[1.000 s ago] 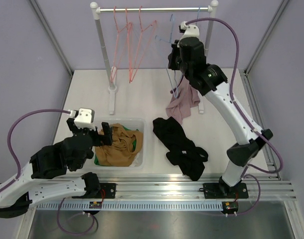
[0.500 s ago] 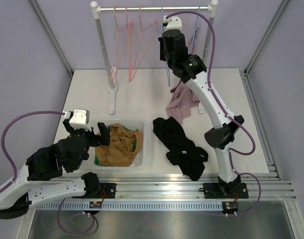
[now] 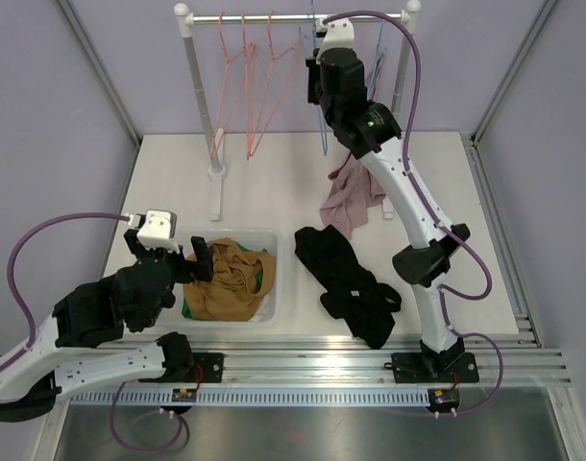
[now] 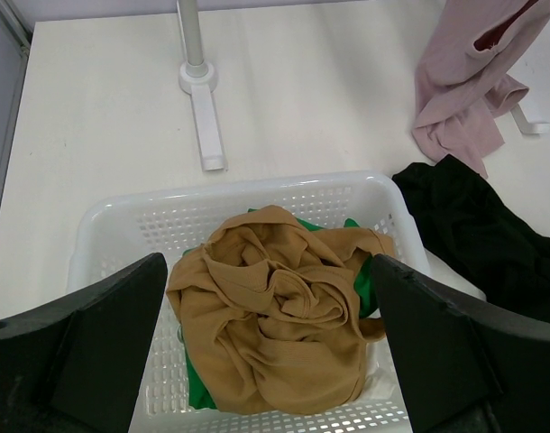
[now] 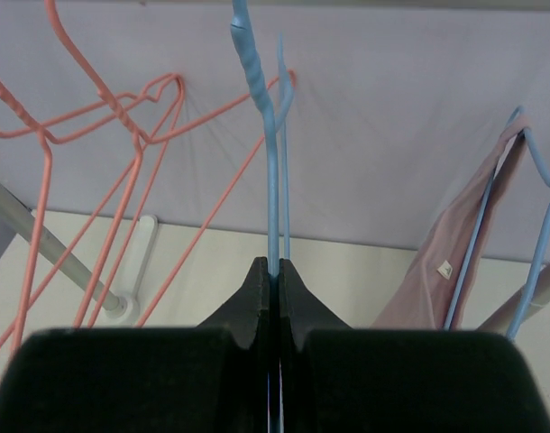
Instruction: Remove the tank top from the hanger
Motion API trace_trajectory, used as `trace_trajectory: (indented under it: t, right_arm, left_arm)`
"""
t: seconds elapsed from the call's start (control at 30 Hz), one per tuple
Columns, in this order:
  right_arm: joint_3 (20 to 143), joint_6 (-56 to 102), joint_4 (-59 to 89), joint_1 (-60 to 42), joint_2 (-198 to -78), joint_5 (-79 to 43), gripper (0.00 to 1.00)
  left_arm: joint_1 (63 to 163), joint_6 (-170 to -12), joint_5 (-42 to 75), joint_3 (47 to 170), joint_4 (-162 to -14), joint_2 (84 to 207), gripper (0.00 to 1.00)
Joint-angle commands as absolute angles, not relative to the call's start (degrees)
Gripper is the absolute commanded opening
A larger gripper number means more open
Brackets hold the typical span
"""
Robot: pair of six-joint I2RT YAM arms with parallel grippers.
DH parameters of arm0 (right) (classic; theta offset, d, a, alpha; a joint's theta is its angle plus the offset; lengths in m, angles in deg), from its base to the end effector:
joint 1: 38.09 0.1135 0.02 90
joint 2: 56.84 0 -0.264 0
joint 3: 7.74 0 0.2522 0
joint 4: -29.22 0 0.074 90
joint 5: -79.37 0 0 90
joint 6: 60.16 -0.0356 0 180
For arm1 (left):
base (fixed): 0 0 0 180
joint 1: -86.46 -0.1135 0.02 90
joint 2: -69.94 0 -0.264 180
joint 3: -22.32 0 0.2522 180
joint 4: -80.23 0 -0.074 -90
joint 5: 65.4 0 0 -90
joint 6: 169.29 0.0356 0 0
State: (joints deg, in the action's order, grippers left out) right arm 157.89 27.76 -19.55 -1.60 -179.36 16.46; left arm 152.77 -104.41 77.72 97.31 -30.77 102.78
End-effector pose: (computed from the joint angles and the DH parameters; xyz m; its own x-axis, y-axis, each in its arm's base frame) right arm 0.3724 0.2553 0.4980 -0.0852 -0.0229 -0.9961 -0.1621 0.9867 -0.0088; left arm 0.0543 -0.0529 0.3828 -0.2759 -0.0053 -0.9612 0.1609 0.9856 -0.0516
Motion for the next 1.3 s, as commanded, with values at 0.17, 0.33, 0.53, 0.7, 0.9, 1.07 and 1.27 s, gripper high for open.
trace_trajectory:
  t: [0.17, 0.33, 0.53, 0.7, 0.9, 1.07, 1.27]
  right_arm:
    - [163.08, 30.99, -12.85, -2.41, -183.31, 15.38, 0.00]
    - [162.90, 30.38, -13.90, -2.49, -185.34, 14.94, 0.00]
    - [159.56, 28.09, -13.37, -1.36, -184.20, 15.38, 0.00]
    - [160.00, 28.61, -12.85, 0.58, -185.51, 15.99, 0.03]
    - [161.85, 29.32, -12.58, 2.34, -186.75, 15.82, 0.10]
    - [157.90, 29.23, -13.02, 2.34, -181.93, 16.35, 0.59]
    - [152.71, 29.32, -13.63, 2.60, -172.79, 15.30, 0.77]
  left_arm:
    - [152.56, -104.78, 77.34, 96.81, -32.04, 102.63, 0.99]
    - [152.56, -104.78, 77.07, 96.90, -32.13, 102.46, 0.99]
    - [152.47, -104.78, 76.72, 96.73, -32.31, 102.02, 0.99]
    - [152.30, -104.60, 76.54, 96.64, -32.57, 102.19, 0.99]
    - [152.21, -104.34, 76.54, 96.29, -32.84, 102.46, 0.99]
    - [152.12, -103.46, 75.67, 95.94, -34.15, 102.55, 0.99]
    - [151.94, -103.28, 73.65, 96.29, -36.87, 103.25, 0.99]
